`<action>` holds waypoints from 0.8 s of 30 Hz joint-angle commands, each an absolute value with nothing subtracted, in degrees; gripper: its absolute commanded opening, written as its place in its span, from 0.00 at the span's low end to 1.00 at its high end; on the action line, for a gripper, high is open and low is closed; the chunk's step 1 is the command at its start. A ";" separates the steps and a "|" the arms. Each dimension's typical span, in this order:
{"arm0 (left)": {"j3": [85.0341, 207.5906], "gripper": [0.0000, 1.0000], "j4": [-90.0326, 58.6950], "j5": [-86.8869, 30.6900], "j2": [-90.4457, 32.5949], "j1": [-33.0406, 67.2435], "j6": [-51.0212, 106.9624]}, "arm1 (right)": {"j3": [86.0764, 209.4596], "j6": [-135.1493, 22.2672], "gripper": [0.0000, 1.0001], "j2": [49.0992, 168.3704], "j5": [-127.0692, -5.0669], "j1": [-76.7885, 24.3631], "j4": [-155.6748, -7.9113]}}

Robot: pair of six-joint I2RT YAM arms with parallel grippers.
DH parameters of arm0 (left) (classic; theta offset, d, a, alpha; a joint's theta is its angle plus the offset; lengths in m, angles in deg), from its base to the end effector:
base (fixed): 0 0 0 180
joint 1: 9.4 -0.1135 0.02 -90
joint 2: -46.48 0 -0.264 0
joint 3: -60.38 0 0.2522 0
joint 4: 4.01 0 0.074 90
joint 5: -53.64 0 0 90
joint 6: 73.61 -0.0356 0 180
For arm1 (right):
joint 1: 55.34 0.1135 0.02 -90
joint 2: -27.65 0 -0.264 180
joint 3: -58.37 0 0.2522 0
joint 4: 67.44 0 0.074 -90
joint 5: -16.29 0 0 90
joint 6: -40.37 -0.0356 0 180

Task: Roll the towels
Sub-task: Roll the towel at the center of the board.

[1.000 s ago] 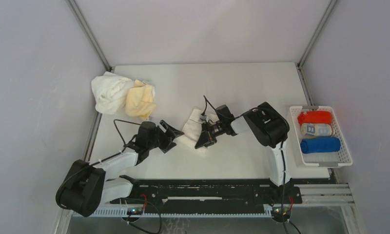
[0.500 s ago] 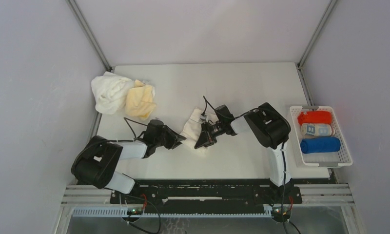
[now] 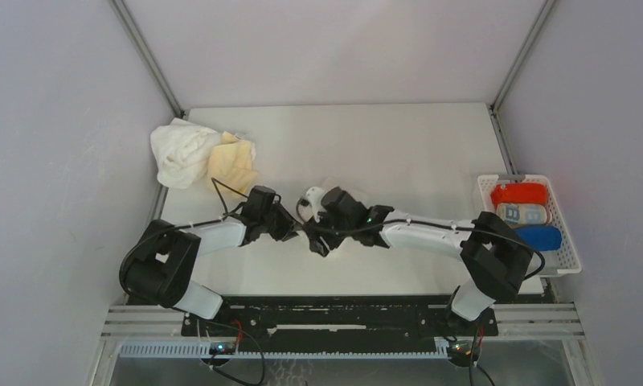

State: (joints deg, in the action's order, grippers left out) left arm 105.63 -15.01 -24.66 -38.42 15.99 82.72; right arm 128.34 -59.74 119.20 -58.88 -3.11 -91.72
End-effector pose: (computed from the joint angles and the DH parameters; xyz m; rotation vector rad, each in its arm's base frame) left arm 0.2316 -0.1179 0.1313 -0.8420 2.5354 -0.8755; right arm 0.1993 0.2721 0.2068 -1.0187 2.2794 0.8008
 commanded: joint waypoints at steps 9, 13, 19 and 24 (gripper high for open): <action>109.45 0.27 -22.96 -26.52 -40.68 16.31 76.64 | 130.33 -44.32 0.60 125.80 -105.43 16.36 -95.34; 109.72 0.27 -22.89 -26.13 -41.02 16.27 76.26 | 131.28 -42.46 0.59 129.26 -109.98 18.00 -94.89; 109.63 0.28 -22.54 -25.92 -41.67 16.28 75.92 | 131.88 -42.43 0.60 130.27 -108.30 17.46 -95.53; 110.00 0.28 -22.24 -25.19 -42.62 16.26 75.63 | 133.43 -44.09 0.54 133.56 -104.08 15.33 -98.68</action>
